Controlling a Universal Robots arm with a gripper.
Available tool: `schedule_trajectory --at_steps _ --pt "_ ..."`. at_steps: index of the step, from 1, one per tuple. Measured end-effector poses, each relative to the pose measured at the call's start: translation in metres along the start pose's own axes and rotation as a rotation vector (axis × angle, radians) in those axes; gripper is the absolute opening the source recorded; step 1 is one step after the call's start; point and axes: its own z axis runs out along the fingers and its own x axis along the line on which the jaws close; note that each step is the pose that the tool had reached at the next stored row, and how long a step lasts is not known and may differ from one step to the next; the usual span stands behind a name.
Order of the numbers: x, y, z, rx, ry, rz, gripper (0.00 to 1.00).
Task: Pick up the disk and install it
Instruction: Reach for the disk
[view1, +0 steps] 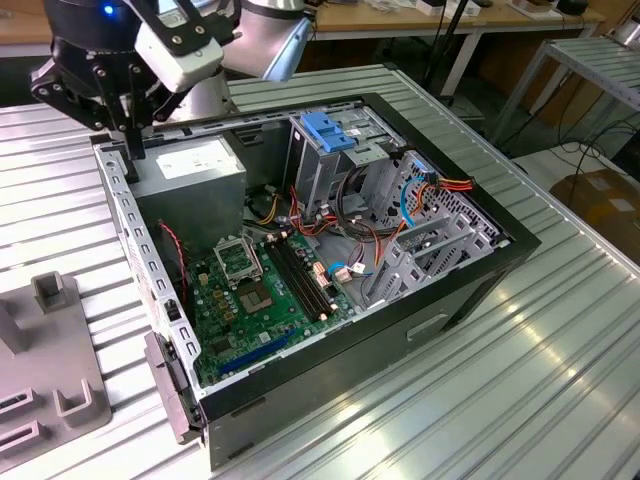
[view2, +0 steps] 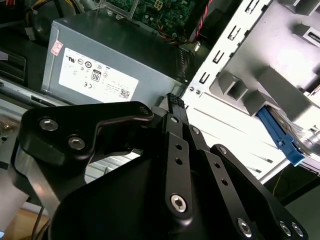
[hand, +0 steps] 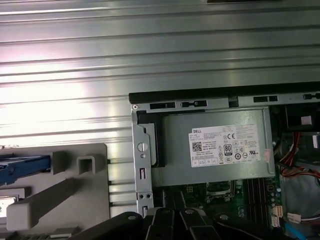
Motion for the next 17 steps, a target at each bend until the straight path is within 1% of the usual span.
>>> schedule_trajectory --at_steps 1,3,4,10,12,13,14,15,16,17 --pt "0.0054 -0.0002 -0.0002 0.0000 0.0000 0.000 0.10" --pt "0.0122 -0.0004 -0.0003 0.0000 0.0001 0.000 0.10" --pt "0.0168 0.0001 -0.0004 -0.0001 0.0000 0.000 0.10" --pt "0.0411 0.0095 -0.0006 0.0000 0.0000 0.000 0.10" --pt "0.0513 0.0120 -0.0006 0.0012 -0.0001 0.000 0.10" --pt "0.0555 0.0125 -0.0007 0.0038 -0.0001 0.000 0.10" --pt "0.0607 0.0132 -0.0007 0.0113 -0.0007 0.000 0.10" --pt "0.0636 0.0137 -0.0004 0.0189 -0.0018 0.000 0.10" --pt "0.0673 0.0145 -0.0005 0.0320 -0.0024 -0.001 0.10" --pt "0.0697 0.0154 -0.0006 0.0389 -0.0027 -0.001 0.10"
